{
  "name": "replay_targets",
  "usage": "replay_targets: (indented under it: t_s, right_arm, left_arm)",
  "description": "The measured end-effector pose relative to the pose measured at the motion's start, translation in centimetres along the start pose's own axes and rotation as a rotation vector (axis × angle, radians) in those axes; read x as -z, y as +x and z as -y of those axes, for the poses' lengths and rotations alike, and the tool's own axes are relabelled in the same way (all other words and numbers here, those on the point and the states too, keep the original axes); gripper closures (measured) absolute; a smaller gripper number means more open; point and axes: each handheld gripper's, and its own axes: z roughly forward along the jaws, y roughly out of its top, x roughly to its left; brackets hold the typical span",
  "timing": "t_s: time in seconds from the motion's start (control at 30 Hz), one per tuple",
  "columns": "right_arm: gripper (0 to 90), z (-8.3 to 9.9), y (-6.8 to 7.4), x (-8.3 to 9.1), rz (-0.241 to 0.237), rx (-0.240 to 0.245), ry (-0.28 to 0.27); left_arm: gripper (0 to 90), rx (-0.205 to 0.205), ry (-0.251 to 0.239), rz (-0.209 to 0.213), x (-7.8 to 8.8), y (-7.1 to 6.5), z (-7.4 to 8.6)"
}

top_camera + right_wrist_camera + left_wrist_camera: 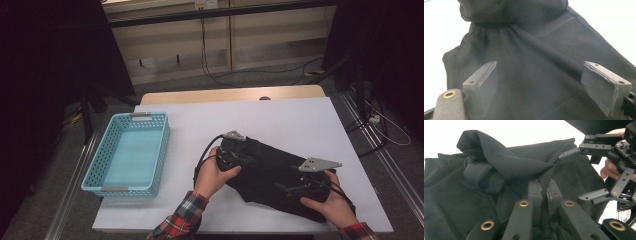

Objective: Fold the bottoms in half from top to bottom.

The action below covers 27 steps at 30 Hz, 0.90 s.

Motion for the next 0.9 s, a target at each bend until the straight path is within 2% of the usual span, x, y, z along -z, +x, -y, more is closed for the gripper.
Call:
replay_targets:
  t_s: [0.23,0.3,0.43,0.5,0.57,0.7,0.77,0.9]
  right_arm:
    - [15.2,0.0,-0.1,0.0,0.005,0.003,0.003]
    - [15.2,0.0,-0.1,0.0,0.005,0.005,0.004]
    - [15.3,0.0,-0.1,0.1,0.009,0.005,0.000]
    - [15.3,-0.1,-0.1,0.1,0.010,0.006,-0.004]
    - [15.3,0.0,-0.1,0.2,0.010,0.006,-0.004]
    - [15.3,0.0,-0.1,0.1,0.008,0.008,-0.003]
    - [15.3,-0.1,0.1,0.0,0.006,0.011,-0.002]
    - [15.4,-0.2,0.4,-0.2,0.002,0.021,0.000]
  left_arm:
    - [84.2,-0.023,0.023,0.009,-0.8,-0.4,0.3]
    - [82.8,-0.030,0.016,0.018,-1.0,-0.6,0.3]
    - [76.0,-0.045,0.013,0.054,-1.2,-1.0,0.4]
    - [68.2,-0.049,-0.001,0.050,-1.1,-1.0,0.3]
    - [64.3,-0.050,-0.003,0.052,-0.8,-0.9,0.2]
    - [45.4,-0.042,-0.057,0.021,0.2,-0.6,-0.1]
    - [36.9,-0.048,-0.089,-0.012,0.9,-0.4,-0.3]
    - [28.1,-0.055,-0.113,-0.073,1.9,0.2,-0.2]
